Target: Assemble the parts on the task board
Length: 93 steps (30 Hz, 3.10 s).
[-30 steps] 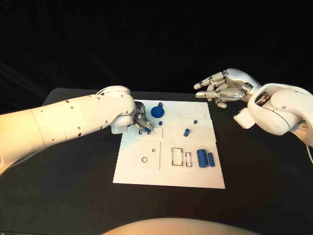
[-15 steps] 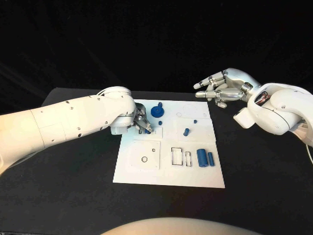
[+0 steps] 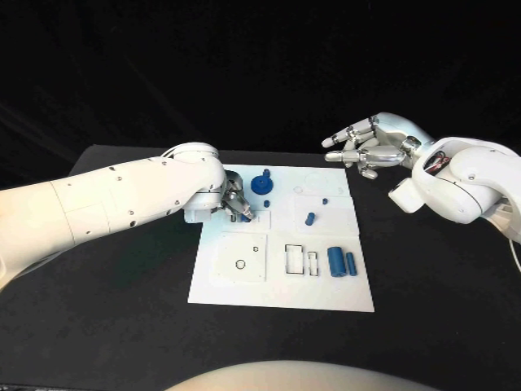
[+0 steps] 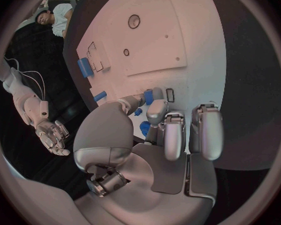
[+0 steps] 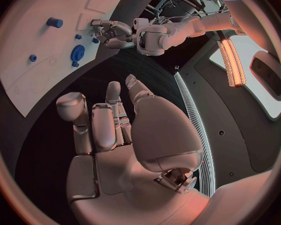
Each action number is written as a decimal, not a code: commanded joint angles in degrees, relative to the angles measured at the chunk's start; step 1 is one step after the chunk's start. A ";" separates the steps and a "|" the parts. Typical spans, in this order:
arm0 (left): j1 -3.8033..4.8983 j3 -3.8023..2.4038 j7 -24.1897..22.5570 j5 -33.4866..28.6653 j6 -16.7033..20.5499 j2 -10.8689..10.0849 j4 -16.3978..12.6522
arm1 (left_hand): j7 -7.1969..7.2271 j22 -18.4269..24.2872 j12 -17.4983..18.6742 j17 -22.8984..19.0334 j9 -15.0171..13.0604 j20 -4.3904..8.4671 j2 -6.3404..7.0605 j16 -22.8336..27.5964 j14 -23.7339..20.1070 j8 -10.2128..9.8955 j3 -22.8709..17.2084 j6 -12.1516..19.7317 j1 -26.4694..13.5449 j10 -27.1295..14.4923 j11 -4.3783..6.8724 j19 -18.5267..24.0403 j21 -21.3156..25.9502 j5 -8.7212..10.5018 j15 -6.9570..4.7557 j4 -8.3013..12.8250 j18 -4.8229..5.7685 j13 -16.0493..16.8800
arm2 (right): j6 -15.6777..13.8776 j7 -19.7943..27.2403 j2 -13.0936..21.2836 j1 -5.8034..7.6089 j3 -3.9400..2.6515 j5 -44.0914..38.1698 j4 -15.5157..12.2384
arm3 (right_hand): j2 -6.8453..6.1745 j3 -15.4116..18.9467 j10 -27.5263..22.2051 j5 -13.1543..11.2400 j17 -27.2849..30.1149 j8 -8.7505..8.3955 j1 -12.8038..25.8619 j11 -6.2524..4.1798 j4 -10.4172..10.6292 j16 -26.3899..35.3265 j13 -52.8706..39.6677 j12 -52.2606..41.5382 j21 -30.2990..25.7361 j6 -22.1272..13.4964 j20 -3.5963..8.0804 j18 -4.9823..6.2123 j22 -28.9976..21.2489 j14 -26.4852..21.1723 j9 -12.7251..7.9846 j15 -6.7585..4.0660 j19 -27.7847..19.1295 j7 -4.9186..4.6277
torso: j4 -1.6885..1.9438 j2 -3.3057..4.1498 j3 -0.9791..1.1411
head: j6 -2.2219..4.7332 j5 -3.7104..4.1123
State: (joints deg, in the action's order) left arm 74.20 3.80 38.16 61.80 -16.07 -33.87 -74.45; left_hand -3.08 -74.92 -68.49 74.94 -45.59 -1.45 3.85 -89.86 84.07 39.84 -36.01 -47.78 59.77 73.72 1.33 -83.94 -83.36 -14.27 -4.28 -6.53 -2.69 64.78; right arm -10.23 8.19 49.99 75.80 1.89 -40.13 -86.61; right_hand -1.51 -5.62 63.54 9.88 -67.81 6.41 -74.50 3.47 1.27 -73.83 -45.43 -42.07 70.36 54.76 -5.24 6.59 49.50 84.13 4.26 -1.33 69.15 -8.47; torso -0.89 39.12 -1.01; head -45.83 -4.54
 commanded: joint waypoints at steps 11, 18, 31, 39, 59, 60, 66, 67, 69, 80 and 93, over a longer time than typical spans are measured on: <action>-0.30 0.24 0.86 -0.29 -1.02 0.58 1.09 | 0.16 -4.57 0.46 15.06 -0.25 -0.15 -2.04 -0.14 5.93 0.07 -8.04 -0.18 -2.25 0.03 -0.17 -1.78 0.40 1.86 -0.37 6.57 0.32 -0.27 | 1.14 0.39 -0.09 -0.05 0.00 -0.57 0.00 | 0.34 0.30 -0.50 0.22 0.05 0.21 -0.01 -0.04 0.14 0.37 0.09 0.20 -0.20 0.10 0.03 0.98 -0.05 1.10 -0.07 0.37 -0.54 -0.07 | 0.02 -0.02 0.03 | -0.06 0.14; -0.29 0.25 1.46 -0.63 -1.75 1.71 2.61 | 0.24 -4.74 0.30 15.06 -0.31 -0.17 -2.86 -0.14 5.93 -0.11 -7.70 -0.39 -3.42 0.10 -0.13 -1.84 0.36 4.82 -0.37 5.77 0.34 -0.17 | 1.34 0.34 -0.12 -0.05 0.00 -0.59 -0.11 | 0.34 0.30 -0.50 0.22 0.05 0.21 -0.01 -0.04 0.14 0.37 0.09 0.20 -0.20 0.10 0.03 0.98 -0.05 1.10 -0.07 0.37 -0.54 -0.07 | -0.04 0.00 0.02 | 0.01 0.03; -0.30 0.28 1.71 -0.70 -4.10 2.69 3.65 | 0.46 -4.71 0.13 15.06 -0.38 -0.13 -2.19 -0.14 5.93 -0.14 -6.28 -0.88 -4.81 0.21 -0.03 -1.82 0.45 5.97 -0.46 5.15 0.32 -0.09 | 1.56 0.10 -0.09 -0.05 0.00 -1.41 -0.19 | 0.44 0.37 -0.65 0.22 0.09 0.27 -0.07 -0.04 0.17 0.46 0.27 0.36 -0.32 0.11 0.01 0.99 -0.18 1.06 -0.07 0.38 -0.61 -0.07 | -0.01 -0.03 0.04 | -0.21 0.24; -0.30 0.28 1.57 -0.70 -4.56 2.84 4.16 | 0.73 -4.92 -0.32 15.06 -0.18 -0.03 -0.72 -0.14 5.93 -0.40 0.33 -2.19 -8.76 0.49 0.16 -1.90 0.45 10.62 -0.61 2.04 0.36 0.17 | 1.22 -0.21 -0.08 -0.05 0.00 -1.64 -0.28 | 0.45 0.39 -0.66 0.22 0.48 0.28 -0.10 -0.04 0.16 0.77 0.27 0.34 -0.52 0.11 0.01 1.06 -0.55 0.97 -0.07 0.39 -0.81 -0.07 | 0.03 -0.04 0.01 | -0.23 0.25; -0.30 0.27 1.24 -0.60 -4.44 3.02 4.75 | 0.95 -5.63 -1.06 15.06 0.30 0.19 -0.76 -0.14 5.93 -1.66 18.90 -3.47 -9.32 0.70 0.28 -2.12 0.28 11.05 -0.79 -3.96 0.45 0.73 | 1.01 -0.58 -0.01 -0.05 0.00 -2.00 -0.06 | 0.61 0.51 -0.95 0.51 0.65 0.32 -0.03 -0.01 0.30 0.98 0.66 0.72 -0.87 0.05 -0.01 1.15 -1.08 0.91 -0.09 0.40 -1.08 -0.10 | 0.04 -0.07 0.01 | -0.07 0.30; -0.30 0.27 1.19 -0.51 -4.23 2.98 4.71 | 0.97 -5.62 -1.06 15.06 0.28 0.20 -0.73 -0.14 5.93 -1.66 19.53 -3.52 -9.25 0.71 0.29 -2.11 0.30 11.05 -0.82 -4.17 0.45 0.71 | 1.00 -0.58 0.00 -0.05 0.00 -2.02 0.01 | 0.62 0.52 -0.97 0.54 0.82 0.32 -0.02 -0.01 0.31 1.11 0.67 0.74 -0.94 0.05 -0.01 1.18 -1.22 0.87 -0.09 0.40 -1.15 -0.10 | 0.03 -0.06 0.00 | -0.06 0.30; -0.30 -0.21 0.46 -0.21 -1.48 2.13 3.62 | 1.18 -5.78 -1.35 15.06 0.09 0.42 -0.57 -0.14 5.93 -1.54 25.06 -3.87 -9.26 1.06 0.51 -2.18 0.28 11.50 -1.03 -6.81 0.47 0.96 | 1.09 -0.55 0.02 -0.05 0.00 -2.06 0.36 | 0.64 0.55 -1.01 0.58 0.97 0.33 0.00 0.00 0.34 1.24 0.71 0.77 -1.06 0.04 -0.01 1.21 -1.42 0.83 -0.09 0.40 -1.26 -0.10 | 0.00 -0.04 -0.03 | 0.02 0.16; -0.30 -0.47 0.33 -0.34 -0.91 1.90 3.28 | 1.21 -5.76 -1.33 15.06 0.07 0.45 -0.49 -0.14 5.93 -1.55 25.75 -3.87 -9.33 1.06 0.54 -2.17 0.31 11.53 -1.07 -7.22 0.47 0.94 | 1.10 -0.55 0.01 -0.05 0.00 -2.06 0.42 | 0.65 0.57 -1.02 0.60 1.01 0.33 0.00 0.00 0.35 1.29 0.73 0.79 -1.10 0.03 -0.01 1.22 -1.47 0.82 -0.09 0.40 -1.29 -0.10 | 0.01 -0.04 -0.02 | 0.06 0.20; -0.28 -1.11 0.16 -0.98 -0.14 1.43 2.59 | 1.22 -5.59 -1.13 15.06 0.06 0.50 -0.37 -0.14 5.93 -1.62 26.77 -3.75 -9.33 0.90 0.56 -2.10 0.46 11.57 -1.11 -7.82 0.43 0.72 | 1.13 -0.56 -0.01 -0.05 0.00 -2.07 0.53 | 0.65 0.57 -1.02 0.60 1.01 0.33 0.00 0.00 0.35 1.29 0.73 0.79 -1.10 0.03 -0.01 1.22 -1.47 0.82 -0.09 0.40 -1.29 -0.10 | 0.01 -0.05 -0.01 | 0.16 0.25; 4.77 -4.13 0.63 -5.02 -6.56 -1.80 1.31 | -0.03 -1.55 3.43 15.06 1.14 -0.14 -1.32 -0.14 5.93 -3.98 31.41 -1.08 -3.69 -3.63 -0.49 -0.21 3.92 11.59 -0.24 -8.70 -0.48 -4.03 | 1.25 -0.71 0.04 -0.05 0.06 -2.15 1.39 | 0.67 0.60 -1.06 0.64 1.10 0.35 0.00 0.00 0.37 1.38 0.77 0.83 -1.19 0.02 -0.02 1.24 -1.61 0.79 -0.09 0.40 -1.36 -0.10 | 0.09 -0.11 0.17 | 0.81 0.41; 7.47 -3.30 -1.41 -2.93 -9.08 3.24 12.52 | -1.79 -1.53 3.50 15.06 6.17 -1.32 -4.22 -0.14 5.93 -10.05 34.69 2.10 1.56 -4.25 -1.96 -0.20 4.25 11.55 1.07 -9.13 -0.52 -4.43 | 1.22 -0.51 -0.33 -0.11 0.08 -2.17 1.99 | 0.70 0.62 -1.10 0.74 1.03 0.35 -0.04 -0.01 0.37 1.35 0.83 0.88 -1.23 0.00 -0.02 1.24 -1.63 0.80 -0.10 0.40 -1.36 -0.10 | -0.02 0.03 0.00 | 1.77 0.06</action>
State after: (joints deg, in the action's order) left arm 81.67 0.47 38.41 57.92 -22.45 -31.03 -62.73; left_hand -4.80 -74.90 -65.02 74.95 -39.58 -2.38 -0.48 -89.86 83.98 29.96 -1.50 -46.04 60.95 69.40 -0.30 -83.84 -79.21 -2.84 -3.57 -15.71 -2.69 60.41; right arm -9.64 7.48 49.78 75.75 1.97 -41.75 -84.62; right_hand -1.51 -5.30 62.71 10.33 -66.78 6.41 -74.50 3.45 1.58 -72.59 -44.65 -41.39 69.37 54.66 -5.24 7.13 47.94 84.13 4.23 -1.33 68.33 -8.37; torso -0.87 39.09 -0.92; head -44.26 -4.36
